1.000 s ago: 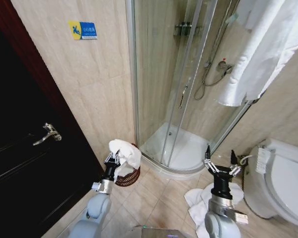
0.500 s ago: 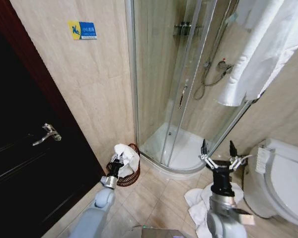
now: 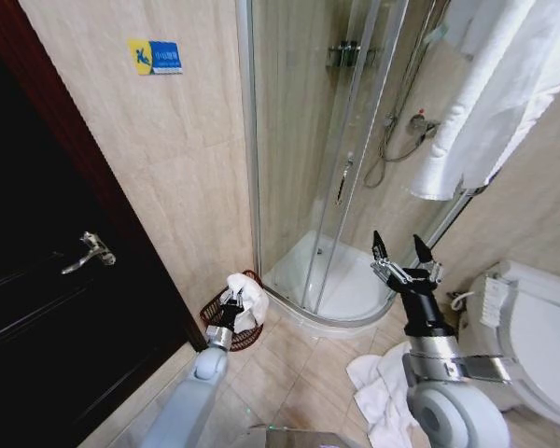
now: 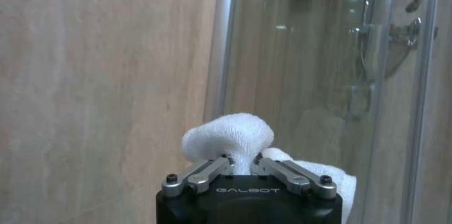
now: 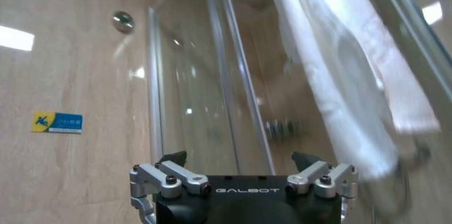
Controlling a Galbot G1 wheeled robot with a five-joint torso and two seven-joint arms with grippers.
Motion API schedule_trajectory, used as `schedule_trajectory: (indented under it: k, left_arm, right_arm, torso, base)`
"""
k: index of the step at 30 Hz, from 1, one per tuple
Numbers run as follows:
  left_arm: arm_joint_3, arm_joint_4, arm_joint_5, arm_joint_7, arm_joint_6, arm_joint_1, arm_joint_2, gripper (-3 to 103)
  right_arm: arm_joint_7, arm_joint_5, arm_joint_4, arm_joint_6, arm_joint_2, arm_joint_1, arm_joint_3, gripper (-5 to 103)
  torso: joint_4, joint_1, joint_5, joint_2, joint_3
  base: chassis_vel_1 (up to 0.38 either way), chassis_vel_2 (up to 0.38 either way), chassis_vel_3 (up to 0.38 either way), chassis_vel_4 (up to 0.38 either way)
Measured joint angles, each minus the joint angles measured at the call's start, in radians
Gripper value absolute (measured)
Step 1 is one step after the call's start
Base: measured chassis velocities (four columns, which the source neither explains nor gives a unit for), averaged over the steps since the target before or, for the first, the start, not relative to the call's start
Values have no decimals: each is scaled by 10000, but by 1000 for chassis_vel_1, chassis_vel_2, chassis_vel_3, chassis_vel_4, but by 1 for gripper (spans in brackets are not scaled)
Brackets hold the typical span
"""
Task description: Discard the used towel into the hamper.
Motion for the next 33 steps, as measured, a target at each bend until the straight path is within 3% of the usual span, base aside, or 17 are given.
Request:
schedule_trajectory:
  k: [2, 8, 15, 17, 20, 33]
  left_arm:
    - [259, 397, -7, -116, 80, -711, 83, 6]
    - [1144, 1722, 204, -401, 57, -2029, 237, 6]
    - [1511, 2862, 335, -611, -120, -3006, 123, 6]
    - [1674, 3985, 352, -766, -222, -4181, 60, 6]
    - [1742, 4545, 443, -860, -251, -4678, 119, 6]
    - [1695, 5502, 765, -758, -169, -5433, 243, 6]
  right_arm:
    - [-544, -884, -295, 800, -25, 198, 36, 100]
    - [-1057, -1283, -478, 1764, -16, 480, -159, 100]
    - [-1049, -1844, -604, 1868, -135, 534, -197, 100]
    - [-626, -2855, -662, 1872, 0, 527, -388, 100]
    - [-566, -3146, -720, 1969, 9, 605, -313, 100]
    - [-680, -2666, -874, 2172, -243, 513, -23, 100]
  torso:
    - [1, 1, 1, -1, 0]
    - [-1, 2, 1, -1, 0]
    - [0, 1, -1, -1, 0]
    - [-2, 1, 0, -1, 0]
    - [-1, 1, -2, -1, 0]
    - [-1, 0, -1, -1, -1]
  base:
    - [0, 0, 0, 0]
    - [0, 0, 0, 0]
    - [0, 0, 0, 0]
    - [0, 0, 0, 0]
    - [0, 0, 0, 0]
    - [0, 0, 0, 0]
